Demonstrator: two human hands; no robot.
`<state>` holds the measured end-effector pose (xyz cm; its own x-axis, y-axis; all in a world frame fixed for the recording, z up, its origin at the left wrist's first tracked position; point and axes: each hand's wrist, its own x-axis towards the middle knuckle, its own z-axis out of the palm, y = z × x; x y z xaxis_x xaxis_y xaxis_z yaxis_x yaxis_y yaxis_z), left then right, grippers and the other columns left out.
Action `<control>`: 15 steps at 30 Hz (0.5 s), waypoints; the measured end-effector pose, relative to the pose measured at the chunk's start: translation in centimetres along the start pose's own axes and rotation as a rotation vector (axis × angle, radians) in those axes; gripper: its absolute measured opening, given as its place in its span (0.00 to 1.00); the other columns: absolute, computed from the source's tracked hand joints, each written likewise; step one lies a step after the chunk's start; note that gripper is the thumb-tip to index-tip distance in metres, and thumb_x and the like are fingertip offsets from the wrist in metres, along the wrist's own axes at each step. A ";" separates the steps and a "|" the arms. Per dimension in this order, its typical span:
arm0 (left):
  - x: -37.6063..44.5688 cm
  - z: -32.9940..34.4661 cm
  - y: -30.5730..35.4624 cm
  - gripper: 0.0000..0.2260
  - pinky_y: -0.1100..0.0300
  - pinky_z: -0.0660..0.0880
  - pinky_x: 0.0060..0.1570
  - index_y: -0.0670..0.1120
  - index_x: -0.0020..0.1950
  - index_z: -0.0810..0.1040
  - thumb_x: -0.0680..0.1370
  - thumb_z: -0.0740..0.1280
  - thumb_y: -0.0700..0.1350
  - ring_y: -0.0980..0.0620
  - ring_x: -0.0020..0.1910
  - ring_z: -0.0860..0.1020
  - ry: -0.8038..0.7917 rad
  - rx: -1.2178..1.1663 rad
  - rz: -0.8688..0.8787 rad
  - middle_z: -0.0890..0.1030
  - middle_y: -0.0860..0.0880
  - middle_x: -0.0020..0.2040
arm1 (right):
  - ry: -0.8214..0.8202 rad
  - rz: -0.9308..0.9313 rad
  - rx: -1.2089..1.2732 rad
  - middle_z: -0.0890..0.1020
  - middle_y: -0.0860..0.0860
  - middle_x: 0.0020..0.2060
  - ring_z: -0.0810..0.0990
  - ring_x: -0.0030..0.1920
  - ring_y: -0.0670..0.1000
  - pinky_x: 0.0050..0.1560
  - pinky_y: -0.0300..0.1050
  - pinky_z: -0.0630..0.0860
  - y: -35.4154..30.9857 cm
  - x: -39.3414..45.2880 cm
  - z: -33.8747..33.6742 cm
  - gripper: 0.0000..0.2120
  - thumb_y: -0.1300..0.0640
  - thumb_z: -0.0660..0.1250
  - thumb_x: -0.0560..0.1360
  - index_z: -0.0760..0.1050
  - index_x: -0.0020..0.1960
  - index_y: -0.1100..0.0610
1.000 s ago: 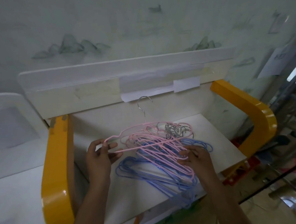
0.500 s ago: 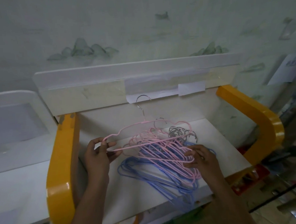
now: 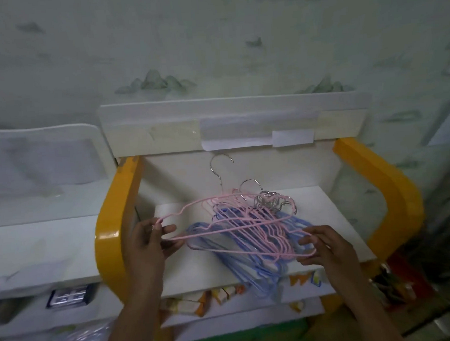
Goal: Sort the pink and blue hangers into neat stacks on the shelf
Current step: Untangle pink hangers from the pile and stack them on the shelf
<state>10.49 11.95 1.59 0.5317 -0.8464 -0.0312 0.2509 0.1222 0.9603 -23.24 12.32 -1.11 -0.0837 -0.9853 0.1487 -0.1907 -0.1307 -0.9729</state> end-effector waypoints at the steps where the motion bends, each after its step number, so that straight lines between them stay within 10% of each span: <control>1: -1.1 -0.6 0.1 0.06 0.55 0.83 0.38 0.39 0.55 0.75 0.82 0.61 0.40 0.41 0.40 0.83 0.018 -0.002 -0.002 0.83 0.40 0.45 | -0.017 0.001 0.008 0.85 0.52 0.44 0.86 0.39 0.58 0.39 0.48 0.83 -0.1 -0.6 -0.2 0.08 0.59 0.61 0.81 0.77 0.56 0.56; 15: -9.0 -12.8 5.2 0.07 0.50 0.82 0.40 0.38 0.55 0.76 0.82 0.62 0.40 0.40 0.42 0.84 0.263 0.029 0.181 0.84 0.40 0.43 | -0.250 -0.080 0.170 0.84 0.58 0.44 0.84 0.36 0.62 0.38 0.52 0.83 -4.5 -4.3 7.5 0.08 0.65 0.59 0.81 0.77 0.54 0.62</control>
<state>17.36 26.83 3.30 0.7576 -0.6485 0.0741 0.1115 0.2405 0.9642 -14.73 16.37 1.30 0.1720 -0.9649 0.1987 -0.0191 -0.2049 -0.9786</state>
